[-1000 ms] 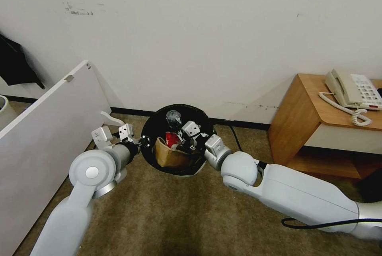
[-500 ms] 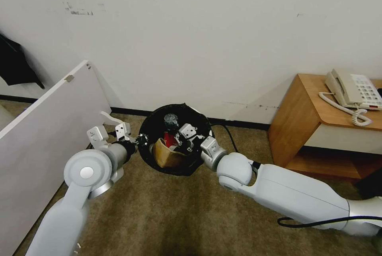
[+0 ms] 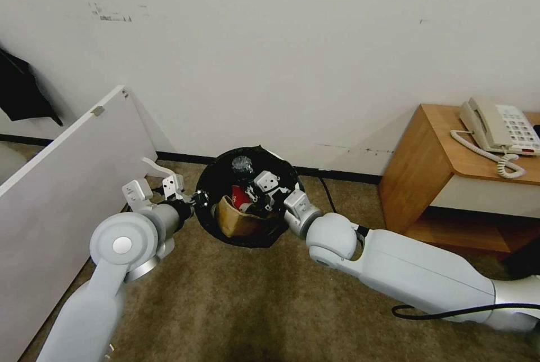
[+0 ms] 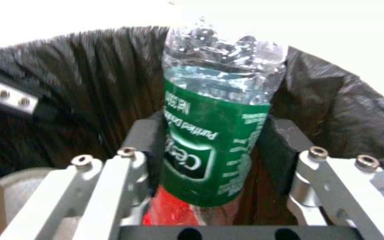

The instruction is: Pick up the trash bin and place the garbage on the floor into it.

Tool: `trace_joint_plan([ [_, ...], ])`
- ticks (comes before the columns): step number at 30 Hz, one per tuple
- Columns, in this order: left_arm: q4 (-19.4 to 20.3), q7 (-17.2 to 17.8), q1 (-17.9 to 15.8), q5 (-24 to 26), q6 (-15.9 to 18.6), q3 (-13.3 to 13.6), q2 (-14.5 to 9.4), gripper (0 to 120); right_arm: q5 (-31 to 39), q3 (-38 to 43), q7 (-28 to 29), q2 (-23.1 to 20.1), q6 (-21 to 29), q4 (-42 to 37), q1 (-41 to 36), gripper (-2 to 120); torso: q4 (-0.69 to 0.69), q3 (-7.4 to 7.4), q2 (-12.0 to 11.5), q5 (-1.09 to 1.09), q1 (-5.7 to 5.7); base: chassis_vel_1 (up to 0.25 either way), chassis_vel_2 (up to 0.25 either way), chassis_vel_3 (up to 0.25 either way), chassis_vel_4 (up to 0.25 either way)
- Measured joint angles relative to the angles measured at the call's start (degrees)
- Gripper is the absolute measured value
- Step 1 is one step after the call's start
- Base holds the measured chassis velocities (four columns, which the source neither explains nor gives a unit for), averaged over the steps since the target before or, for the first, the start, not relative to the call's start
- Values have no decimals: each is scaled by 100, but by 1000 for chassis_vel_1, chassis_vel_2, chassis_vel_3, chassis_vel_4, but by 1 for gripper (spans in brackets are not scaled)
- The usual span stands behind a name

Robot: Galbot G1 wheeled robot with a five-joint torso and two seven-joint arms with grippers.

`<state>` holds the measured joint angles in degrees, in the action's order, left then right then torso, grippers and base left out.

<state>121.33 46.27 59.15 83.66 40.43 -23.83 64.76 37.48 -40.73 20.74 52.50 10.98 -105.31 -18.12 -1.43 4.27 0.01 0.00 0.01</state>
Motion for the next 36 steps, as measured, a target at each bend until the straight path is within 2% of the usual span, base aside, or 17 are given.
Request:
trace_joint_plan([
  [2,-31,-21,7,-145,0,23,5,0,34,16,4,-5,11,-39,25,60,0,0,0,0,0,0,0,0,0],
  [3,-31,-21,7,-145,0,23,5,0,34,16,4,-5,11,-39,25,60,0,0,0,0,0,0,0,0,0],
  [5,-85,-101,21,-404,5,31,-1,0,76,37,5,-23,29,-95,53,71,0,0,0,0,0,0,0,0,0],
  [6,-85,-101,21,-404,5,31,-1,0,76,37,5,-23,29,-95,53,71,0,0,0,0,0,0,0,0,0],
  [9,-137,-128,26,-566,17,35,-3,0,135,58,3,-38,51,-163,98,87,0,0,0,0,0,0,0,0,0],
  [10,-137,-128,26,-566,17,35,-3,0,135,58,3,-38,51,-163,98,87,0,0,0,0,0,0,0,0,0],
  [11,-149,-134,23,-599,19,41,4,0,150,61,1,-41,59,-180,112,93,0,0,0,0,0,0,0,0,0],
  [14,-152,-134,11,-623,19,45,11,0,177,61,1,-43,71,-197,123,99,0,0,0,0,0,0,0,0,0],
  [36,-154,-56,32,-690,27,40,-52,0,187,115,142,-111,81,-431,93,100,0,0,0,0,0,0,0,0,0],
])
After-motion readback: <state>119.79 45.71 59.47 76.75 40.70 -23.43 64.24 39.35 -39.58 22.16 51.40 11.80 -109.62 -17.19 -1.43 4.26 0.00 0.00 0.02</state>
